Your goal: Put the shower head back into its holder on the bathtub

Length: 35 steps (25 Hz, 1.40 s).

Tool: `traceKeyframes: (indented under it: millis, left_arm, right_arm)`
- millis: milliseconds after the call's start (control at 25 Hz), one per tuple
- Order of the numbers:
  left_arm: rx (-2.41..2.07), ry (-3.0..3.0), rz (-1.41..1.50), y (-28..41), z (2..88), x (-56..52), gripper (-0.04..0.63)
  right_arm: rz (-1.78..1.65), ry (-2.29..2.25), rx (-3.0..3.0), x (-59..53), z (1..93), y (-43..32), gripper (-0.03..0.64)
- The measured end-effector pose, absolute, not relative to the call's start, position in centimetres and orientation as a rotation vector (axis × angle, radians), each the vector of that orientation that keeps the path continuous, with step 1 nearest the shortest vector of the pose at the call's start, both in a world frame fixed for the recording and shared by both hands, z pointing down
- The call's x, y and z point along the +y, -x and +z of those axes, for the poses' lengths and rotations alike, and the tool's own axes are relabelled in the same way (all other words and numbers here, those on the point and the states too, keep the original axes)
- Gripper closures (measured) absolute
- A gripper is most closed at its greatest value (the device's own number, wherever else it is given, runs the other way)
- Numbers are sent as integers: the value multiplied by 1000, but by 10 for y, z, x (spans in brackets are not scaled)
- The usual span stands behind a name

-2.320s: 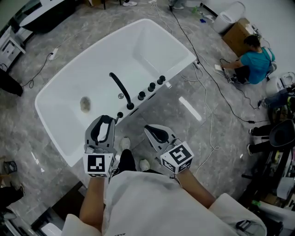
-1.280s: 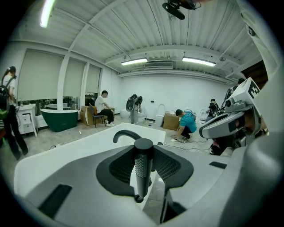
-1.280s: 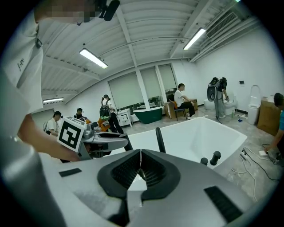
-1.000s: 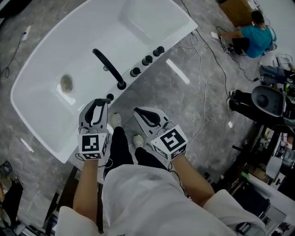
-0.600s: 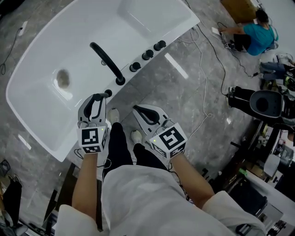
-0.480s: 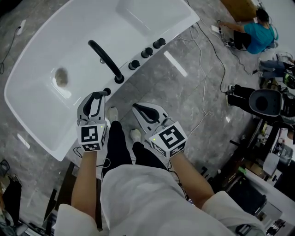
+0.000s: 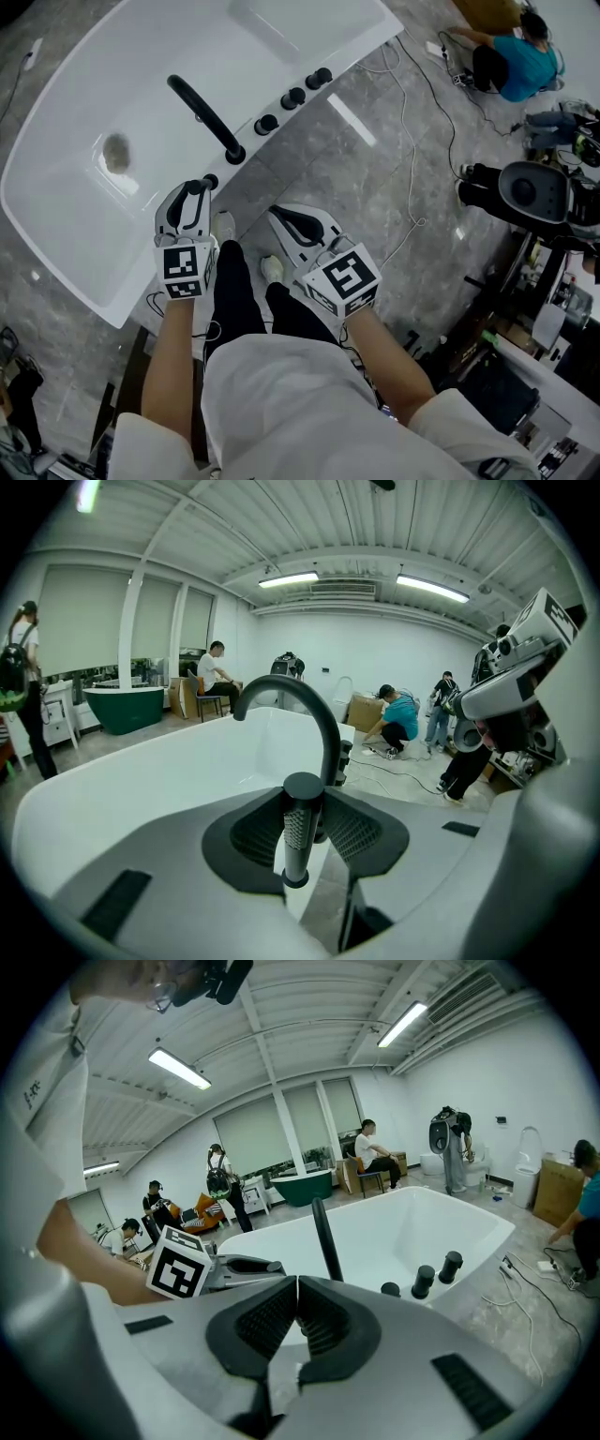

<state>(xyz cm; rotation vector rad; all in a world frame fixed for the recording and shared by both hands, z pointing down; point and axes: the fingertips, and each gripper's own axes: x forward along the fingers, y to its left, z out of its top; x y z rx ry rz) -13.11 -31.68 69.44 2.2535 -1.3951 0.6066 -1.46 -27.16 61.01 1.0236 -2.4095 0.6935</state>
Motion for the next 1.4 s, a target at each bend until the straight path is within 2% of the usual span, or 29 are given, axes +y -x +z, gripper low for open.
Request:
traceKeyframes:
  millis: [800,960,1400]
  left_arm:
    - [-1366,-2290,718,116,712,-309,462]
    - [-1371,-2265,740,118,714,-298,434]
    - [-1515,-2255,732,114,658,-269,434]
  right_arm:
    - [682,-1027,-2406,-254,608,0,598]
    - [661,-1014,-2429,-248,601,-1,598]
    - [562,-958,-2534,-223,559,-17,598]
